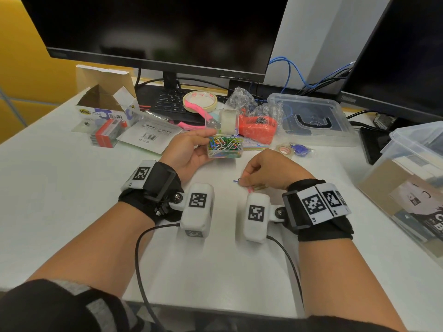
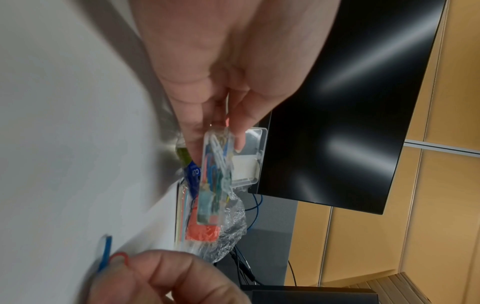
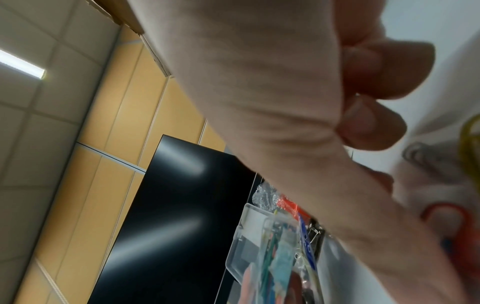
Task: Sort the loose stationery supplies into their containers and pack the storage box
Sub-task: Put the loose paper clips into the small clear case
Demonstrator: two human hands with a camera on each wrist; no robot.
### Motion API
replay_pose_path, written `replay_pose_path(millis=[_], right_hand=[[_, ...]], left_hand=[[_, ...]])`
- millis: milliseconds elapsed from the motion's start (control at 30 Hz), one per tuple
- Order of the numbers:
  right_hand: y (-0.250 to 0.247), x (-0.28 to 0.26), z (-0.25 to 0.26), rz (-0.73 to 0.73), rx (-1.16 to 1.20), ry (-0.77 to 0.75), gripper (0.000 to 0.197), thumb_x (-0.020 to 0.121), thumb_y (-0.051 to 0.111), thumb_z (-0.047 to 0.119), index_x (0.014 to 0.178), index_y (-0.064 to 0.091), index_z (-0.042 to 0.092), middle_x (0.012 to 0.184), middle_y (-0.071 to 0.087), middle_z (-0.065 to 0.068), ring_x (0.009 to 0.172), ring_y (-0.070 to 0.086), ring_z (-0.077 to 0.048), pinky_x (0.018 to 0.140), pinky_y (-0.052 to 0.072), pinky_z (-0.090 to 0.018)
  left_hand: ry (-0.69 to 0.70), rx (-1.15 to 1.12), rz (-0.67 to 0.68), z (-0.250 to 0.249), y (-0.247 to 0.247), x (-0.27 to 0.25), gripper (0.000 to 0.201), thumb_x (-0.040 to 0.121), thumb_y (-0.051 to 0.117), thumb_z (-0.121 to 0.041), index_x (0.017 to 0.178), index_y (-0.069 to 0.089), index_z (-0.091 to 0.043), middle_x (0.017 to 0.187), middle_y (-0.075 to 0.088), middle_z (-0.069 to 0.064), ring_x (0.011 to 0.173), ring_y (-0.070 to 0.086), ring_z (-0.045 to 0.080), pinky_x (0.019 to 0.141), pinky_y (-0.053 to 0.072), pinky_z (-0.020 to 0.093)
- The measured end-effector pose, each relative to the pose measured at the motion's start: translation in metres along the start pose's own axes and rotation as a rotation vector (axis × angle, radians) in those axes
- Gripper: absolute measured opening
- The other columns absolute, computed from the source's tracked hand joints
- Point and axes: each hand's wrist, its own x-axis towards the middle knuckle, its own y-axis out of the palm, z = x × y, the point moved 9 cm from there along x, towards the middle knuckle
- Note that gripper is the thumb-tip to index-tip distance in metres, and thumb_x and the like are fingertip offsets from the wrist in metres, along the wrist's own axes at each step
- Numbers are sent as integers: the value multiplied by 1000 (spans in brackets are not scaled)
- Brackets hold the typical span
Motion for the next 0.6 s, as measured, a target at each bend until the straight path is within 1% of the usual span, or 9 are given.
replay_pose_path(millis=[67, 167, 267, 333, 367, 467, 500, 533, 600], right_hand=[[-3, 2, -1, -36, -16, -8, 10, 79, 74, 19, 79, 73, 9, 67, 66, 2, 64, 58, -9, 75, 52, -28], [-8, 3, -3, -79, -16, -11, 12, 83, 69, 18, 82, 72, 7, 66, 62, 6, 61, 54, -5, 63, 46, -19], [-24, -1, -5, -180, 103, -44, 18, 86, 66, 19, 82, 70, 1, 72, 65, 0, 65, 55, -7, 57, 42, -10], [-35, -5, -6, -269, 234, -66, 20, 86, 66, 20, 81, 68, 1, 71, 63, 2, 60, 53, 2, 51, 37, -5], [-40, -7, -5, -316, 289, -84, 17, 86, 66, 20, 78, 67, 5, 68, 60, 5, 56, 51, 6, 49, 35, -4], [-50, -8, 7, -452, 332, -183, 15, 87, 65, 19, 72, 64, 20, 67, 56, 11, 58, 47, 9, 58, 36, -4], [-50, -7, 11, -475, 321, -208, 13, 87, 65, 19, 73, 65, 20, 68, 56, 11, 58, 46, 10, 60, 35, -5], [-49, -6, 16, -484, 301, -226, 10, 86, 65, 18, 77, 68, 17, 69, 56, 9, 58, 46, 10, 60, 35, -5], [-47, -4, 24, -490, 221, -251, 10, 86, 65, 18, 85, 71, 10, 74, 58, 3, 61, 46, 6, 59, 34, -7]], left_hand=[[4, -3, 2, 0, 0, 0, 33, 92, 33, 11, 116, 55, 6, 91, 64, 15, 81, 63, 24, 72, 57, 32], [6, -16, 8, 0, 0, 0, 31, 92, 33, 11, 111, 56, 3, 92, 64, 15, 82, 63, 25, 72, 57, 31], [17, -3, 14, -1, 0, 1, 31, 92, 34, 12, 110, 56, 2, 92, 64, 14, 82, 63, 24, 72, 57, 31], [23, 11, 25, -2, 1, 1, 31, 91, 34, 12, 111, 56, 3, 92, 64, 14, 81, 64, 23, 70, 57, 30], [21, 17, 38, -1, 3, 1, 31, 92, 34, 13, 111, 56, 3, 92, 64, 14, 80, 64, 22, 69, 58, 30], [-21, 49, 102, 3, 11, -1, 30, 92, 34, 12, 112, 55, 2, 96, 64, 16, 83, 64, 23, 69, 58, 29], [-36, 65, 124, 5, 14, -2, 30, 92, 35, 12, 112, 55, 2, 99, 63, 17, 84, 64, 23, 71, 58, 29], [-49, 83, 146, 7, 16, -4, 31, 92, 35, 11, 114, 55, 2, 100, 63, 18, 86, 64, 24, 73, 57, 30], [-72, 119, 191, 11, 21, -7, 33, 92, 35, 11, 119, 53, 5, 101, 63, 18, 86, 64, 24, 75, 57, 31]])
